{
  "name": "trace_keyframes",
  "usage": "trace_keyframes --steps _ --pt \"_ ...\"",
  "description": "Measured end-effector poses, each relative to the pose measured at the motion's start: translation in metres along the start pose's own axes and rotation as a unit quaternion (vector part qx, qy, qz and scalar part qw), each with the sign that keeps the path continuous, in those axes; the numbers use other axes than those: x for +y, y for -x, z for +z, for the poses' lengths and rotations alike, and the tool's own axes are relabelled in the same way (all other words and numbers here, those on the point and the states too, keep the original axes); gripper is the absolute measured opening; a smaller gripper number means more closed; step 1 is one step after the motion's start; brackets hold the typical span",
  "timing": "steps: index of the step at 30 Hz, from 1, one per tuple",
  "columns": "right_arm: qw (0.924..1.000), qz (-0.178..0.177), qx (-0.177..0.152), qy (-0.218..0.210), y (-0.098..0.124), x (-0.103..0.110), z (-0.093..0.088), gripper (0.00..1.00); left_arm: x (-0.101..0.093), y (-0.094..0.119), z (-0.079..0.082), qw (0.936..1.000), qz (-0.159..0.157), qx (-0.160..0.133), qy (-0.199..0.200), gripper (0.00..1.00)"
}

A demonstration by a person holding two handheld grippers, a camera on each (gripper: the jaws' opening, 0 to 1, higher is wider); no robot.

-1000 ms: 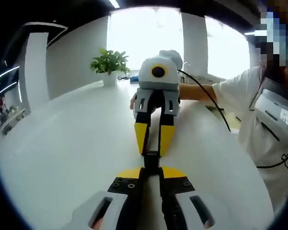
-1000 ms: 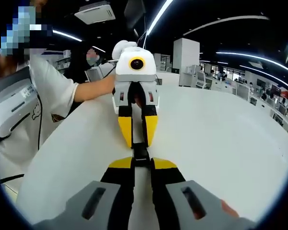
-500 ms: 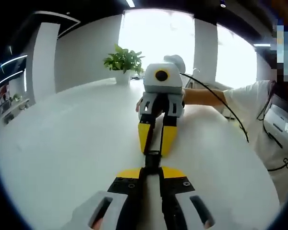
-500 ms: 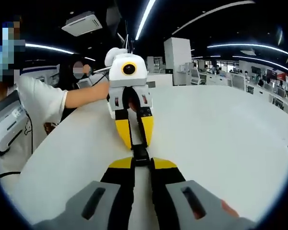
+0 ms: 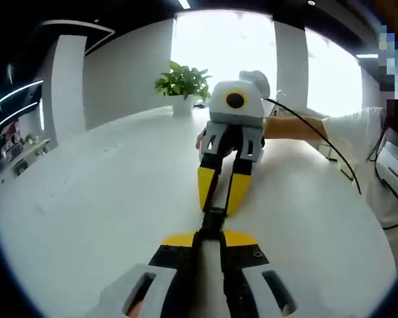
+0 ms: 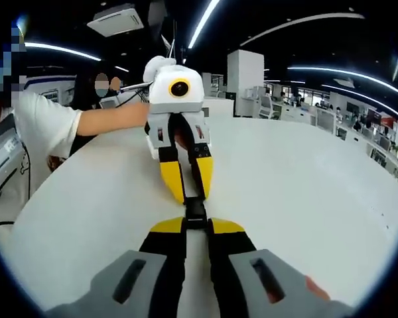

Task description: Snap the two parts of the plastic buckle together until the buckle closes and remains connected.

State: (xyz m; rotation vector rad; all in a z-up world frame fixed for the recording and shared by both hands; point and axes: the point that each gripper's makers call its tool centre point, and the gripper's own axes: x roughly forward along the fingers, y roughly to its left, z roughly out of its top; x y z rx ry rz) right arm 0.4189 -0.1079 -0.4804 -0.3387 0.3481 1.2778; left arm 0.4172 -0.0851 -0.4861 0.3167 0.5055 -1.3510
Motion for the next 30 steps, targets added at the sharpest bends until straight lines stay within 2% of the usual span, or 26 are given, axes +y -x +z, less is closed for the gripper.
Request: trace_keyframes --steps 14,18,23,26,30 --pt "0.9999 -0.008 -0.006 -0.004 0.002 -0.006 0.002 0.13 0.002 0.004 0.000 1.0000 0.005 0.000 -0.003 0.12" --pt "0.9999 -0.006 -0.006 -0.008 0.002 -0.006 0.002 0.14 0.006 0.006 0.000 0.9999 0.014 -0.002 -0.006 0.15" --pt "0.9998 -0.008 -0.005 -0.014 0.004 -0.004 0.002 0.21 0.006 0.010 -0.002 0.9998 0.019 -0.005 0.001 0.17" --pt "0.9996 -0.012 -0.013 -0.020 0.007 -0.002 0.005 0.23 0.007 0.014 0.002 0.9995 0.025 -0.017 0.013 0.18" --pt "0.9990 -0.022 -0.030 -0.026 0.011 0.000 0.014 0.28 0.000 0.023 0.017 0.9979 0.029 -0.050 0.031 0.18"
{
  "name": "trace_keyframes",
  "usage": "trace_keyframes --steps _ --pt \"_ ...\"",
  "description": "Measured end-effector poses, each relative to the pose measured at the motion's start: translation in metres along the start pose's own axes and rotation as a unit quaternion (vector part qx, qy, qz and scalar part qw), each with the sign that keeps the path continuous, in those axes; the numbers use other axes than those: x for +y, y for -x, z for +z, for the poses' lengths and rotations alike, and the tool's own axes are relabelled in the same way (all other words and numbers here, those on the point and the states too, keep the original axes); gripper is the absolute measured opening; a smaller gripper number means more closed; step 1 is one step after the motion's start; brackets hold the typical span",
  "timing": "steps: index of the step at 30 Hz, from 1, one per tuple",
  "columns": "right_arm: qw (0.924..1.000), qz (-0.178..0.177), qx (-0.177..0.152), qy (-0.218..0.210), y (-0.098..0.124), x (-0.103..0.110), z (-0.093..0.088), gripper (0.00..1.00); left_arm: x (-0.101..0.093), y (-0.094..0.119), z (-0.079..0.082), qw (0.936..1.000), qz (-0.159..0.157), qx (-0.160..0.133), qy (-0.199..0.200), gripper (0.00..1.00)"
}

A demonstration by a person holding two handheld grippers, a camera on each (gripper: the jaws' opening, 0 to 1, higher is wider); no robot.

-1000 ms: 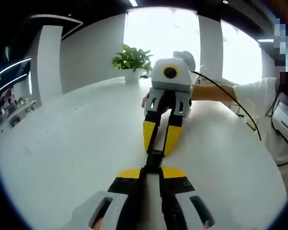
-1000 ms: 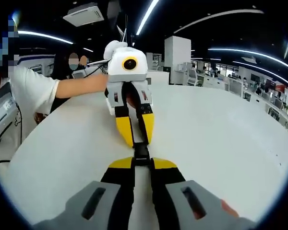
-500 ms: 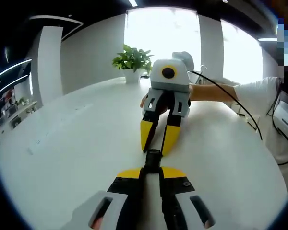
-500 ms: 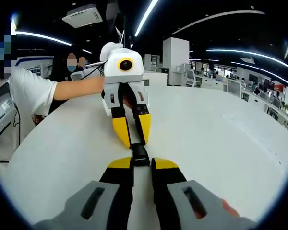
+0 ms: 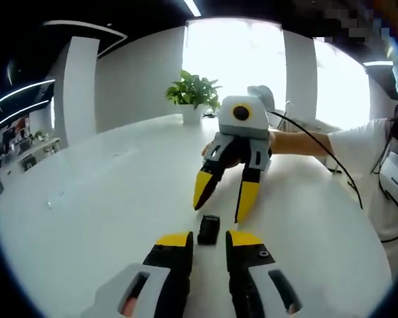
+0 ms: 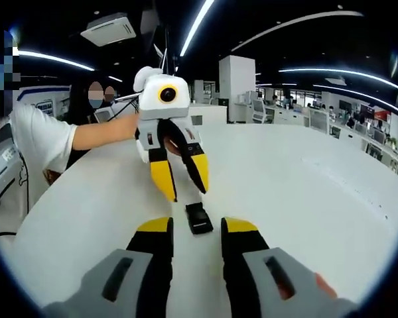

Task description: Snap the two parts of the plastic buckle together until the buckle closes and remains connected.

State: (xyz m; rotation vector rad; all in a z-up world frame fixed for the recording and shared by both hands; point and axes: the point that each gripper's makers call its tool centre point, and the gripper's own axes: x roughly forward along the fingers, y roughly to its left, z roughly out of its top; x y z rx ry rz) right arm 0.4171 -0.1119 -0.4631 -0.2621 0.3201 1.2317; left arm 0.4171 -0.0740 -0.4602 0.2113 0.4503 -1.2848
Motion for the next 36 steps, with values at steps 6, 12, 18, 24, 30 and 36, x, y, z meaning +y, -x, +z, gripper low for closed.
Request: trace_keyframes --steps 6,12,18,24,30,36 --pt "0.9993 -0.038 -0.005 -0.006 0.006 -0.001 0.010 0.41 -0.011 0.013 0.020 0.9989 0.021 -0.035 0.025 0.23" --pt "0.9986 -0.052 0.011 0.004 0.008 0.012 0.008 0.69 0.000 0.028 0.009 0.9908 0.133 0.008 -0.027 0.48" --pt "0.9966 -0.037 0.073 0.004 0.003 0.038 -0.006 0.99 -0.012 0.038 0.010 0.9898 0.142 -0.008 -0.008 0.59" --pt "0.9962 -0.040 0.073 0.023 0.003 0.054 0.004 1.00 -0.027 0.052 0.019 0.9878 0.146 -0.046 0.028 0.76" --pt "0.9980 -0.060 0.019 -0.011 0.009 0.065 0.034 1.00 -0.040 0.068 0.024 0.9834 0.160 -0.064 0.055 0.92" --pt "0.9957 -0.091 -0.001 -0.014 0.024 0.072 0.051 1.00 -0.054 0.086 0.027 0.9785 0.180 -0.073 0.071 0.99"
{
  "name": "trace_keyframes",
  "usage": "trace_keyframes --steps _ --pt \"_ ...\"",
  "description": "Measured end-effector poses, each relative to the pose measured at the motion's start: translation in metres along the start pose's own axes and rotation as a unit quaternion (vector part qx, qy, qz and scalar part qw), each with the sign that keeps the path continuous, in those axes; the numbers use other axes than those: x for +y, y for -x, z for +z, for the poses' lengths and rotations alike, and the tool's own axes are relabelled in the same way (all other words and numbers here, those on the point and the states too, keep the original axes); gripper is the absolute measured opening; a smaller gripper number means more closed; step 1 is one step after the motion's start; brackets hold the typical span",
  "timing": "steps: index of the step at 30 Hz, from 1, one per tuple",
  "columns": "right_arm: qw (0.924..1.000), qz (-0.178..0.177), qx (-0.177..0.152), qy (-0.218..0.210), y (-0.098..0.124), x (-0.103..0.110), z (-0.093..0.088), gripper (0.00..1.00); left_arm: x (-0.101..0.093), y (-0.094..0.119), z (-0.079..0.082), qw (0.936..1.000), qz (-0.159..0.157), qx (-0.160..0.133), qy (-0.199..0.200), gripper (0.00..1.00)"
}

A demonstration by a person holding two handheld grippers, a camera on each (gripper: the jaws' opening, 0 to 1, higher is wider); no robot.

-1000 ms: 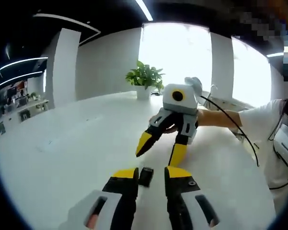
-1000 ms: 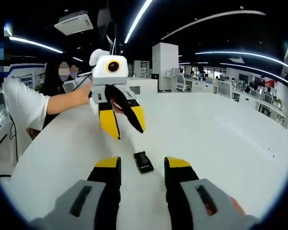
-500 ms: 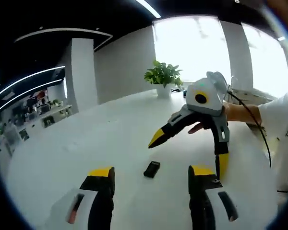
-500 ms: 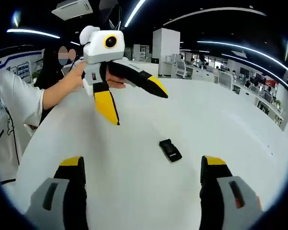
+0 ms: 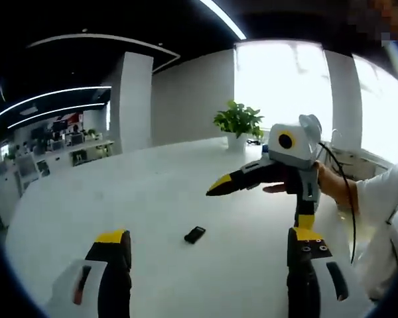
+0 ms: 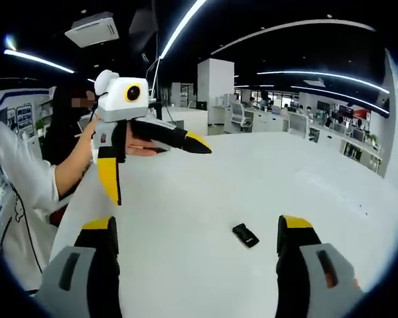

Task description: Snap the two parts of the plastic buckle together until the buckle closes and remains connected.

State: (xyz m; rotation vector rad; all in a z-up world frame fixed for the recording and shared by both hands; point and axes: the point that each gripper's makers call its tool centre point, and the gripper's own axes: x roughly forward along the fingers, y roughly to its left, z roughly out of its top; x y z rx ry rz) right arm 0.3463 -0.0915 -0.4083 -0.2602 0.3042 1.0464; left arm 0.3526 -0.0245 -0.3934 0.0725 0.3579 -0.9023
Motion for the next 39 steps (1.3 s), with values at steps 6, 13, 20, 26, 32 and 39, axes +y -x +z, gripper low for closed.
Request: trace_keyframes --steps 6,13,20,26,32,39 --pt "0.9991 -0.042 -0.008 0.005 0.023 -0.001 0.012 1.00 -0.004 0.018 0.005 0.9996 0.019 -0.017 0.013 0.99" --pt "0.9953 -0.085 -0.044 0.004 0.053 -0.003 0.028 1.00 -0.010 0.032 0.003 0.9994 0.032 -0.014 0.006 0.99" --pt "0.9931 -0.096 -0.061 -0.027 0.072 0.004 0.022 1.00 -0.023 0.048 0.000 0.9989 0.039 -0.026 0.001 0.98" --pt "0.9910 -0.126 -0.033 -0.031 0.092 0.011 0.005 1.00 -0.023 0.067 -0.007 0.9983 0.054 -0.023 -0.001 0.95" --pt "0.9843 -0.170 -0.024 -0.039 0.114 0.012 -0.007 1.00 -0.017 0.089 -0.008 0.9965 0.075 -0.037 0.004 0.95" --pt "0.9731 -0.220 -0.049 -0.048 0.146 0.015 -0.004 1.00 -0.015 0.111 -0.009 0.9922 0.104 -0.069 0.006 0.96"
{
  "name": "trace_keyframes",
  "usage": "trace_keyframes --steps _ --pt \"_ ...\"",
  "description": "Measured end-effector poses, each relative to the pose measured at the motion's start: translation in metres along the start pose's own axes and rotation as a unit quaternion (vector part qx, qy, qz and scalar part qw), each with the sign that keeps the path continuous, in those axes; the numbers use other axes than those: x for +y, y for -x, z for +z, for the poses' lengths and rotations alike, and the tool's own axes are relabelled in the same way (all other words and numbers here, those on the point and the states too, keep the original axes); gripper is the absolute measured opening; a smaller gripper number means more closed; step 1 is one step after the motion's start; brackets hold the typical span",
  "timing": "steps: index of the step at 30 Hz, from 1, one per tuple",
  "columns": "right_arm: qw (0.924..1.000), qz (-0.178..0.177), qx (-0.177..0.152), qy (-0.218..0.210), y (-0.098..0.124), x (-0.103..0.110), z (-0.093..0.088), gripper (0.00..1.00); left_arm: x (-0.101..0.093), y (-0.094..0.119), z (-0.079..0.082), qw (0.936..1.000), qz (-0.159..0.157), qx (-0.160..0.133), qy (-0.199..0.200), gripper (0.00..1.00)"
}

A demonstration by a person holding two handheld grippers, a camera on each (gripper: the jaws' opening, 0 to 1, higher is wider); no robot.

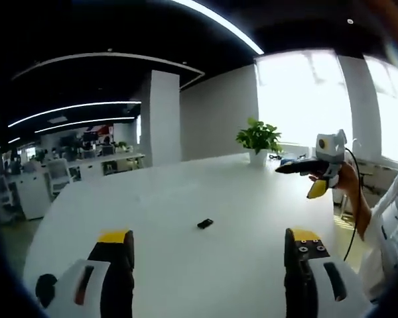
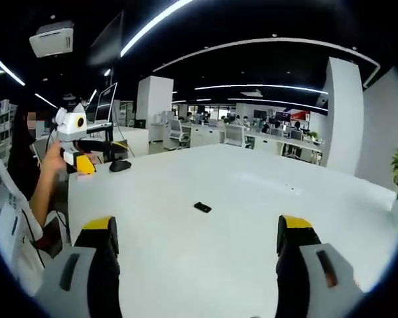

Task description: Snap the two parts of the plastic buckle together until the buckle closes and remains connected.

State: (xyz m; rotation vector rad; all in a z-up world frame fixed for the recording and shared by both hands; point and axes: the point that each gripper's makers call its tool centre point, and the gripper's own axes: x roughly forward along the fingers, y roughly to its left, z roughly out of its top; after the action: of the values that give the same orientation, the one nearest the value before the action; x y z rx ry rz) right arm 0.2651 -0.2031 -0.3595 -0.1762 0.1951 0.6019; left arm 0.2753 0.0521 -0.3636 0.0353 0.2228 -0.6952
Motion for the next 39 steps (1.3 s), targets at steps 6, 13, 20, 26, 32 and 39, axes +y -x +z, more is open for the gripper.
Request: trace_keyframes --steps 6,13,20,26,32,39 --pt "0.9993 -0.035 -0.016 0.005 0.022 -0.007 0.001 1.00 0.003 0.015 -0.001 0.9993 0.024 -0.024 0.014 0.96" --pt "0.9980 -0.053 -0.025 -0.022 0.043 -0.014 -0.011 1.00 0.007 0.024 -0.017 0.9983 0.052 -0.014 0.023 0.96" --pt "0.9957 -0.082 -0.012 -0.042 0.058 -0.025 -0.028 0.98 0.004 0.030 -0.016 0.9974 0.056 -0.029 0.035 0.95" --pt "0.9939 -0.091 0.001 -0.062 0.061 -0.030 -0.043 0.98 0.004 0.034 -0.022 0.9967 0.059 -0.031 0.045 0.95" --pt "0.9933 -0.093 0.004 -0.069 0.060 -0.031 -0.045 0.98 0.010 0.038 -0.026 0.9951 0.075 -0.032 0.057 0.94" --pt "0.9930 -0.097 0.000 -0.067 0.062 -0.030 -0.042 0.98 0.011 0.040 -0.028 0.9950 0.079 -0.026 0.055 0.94"
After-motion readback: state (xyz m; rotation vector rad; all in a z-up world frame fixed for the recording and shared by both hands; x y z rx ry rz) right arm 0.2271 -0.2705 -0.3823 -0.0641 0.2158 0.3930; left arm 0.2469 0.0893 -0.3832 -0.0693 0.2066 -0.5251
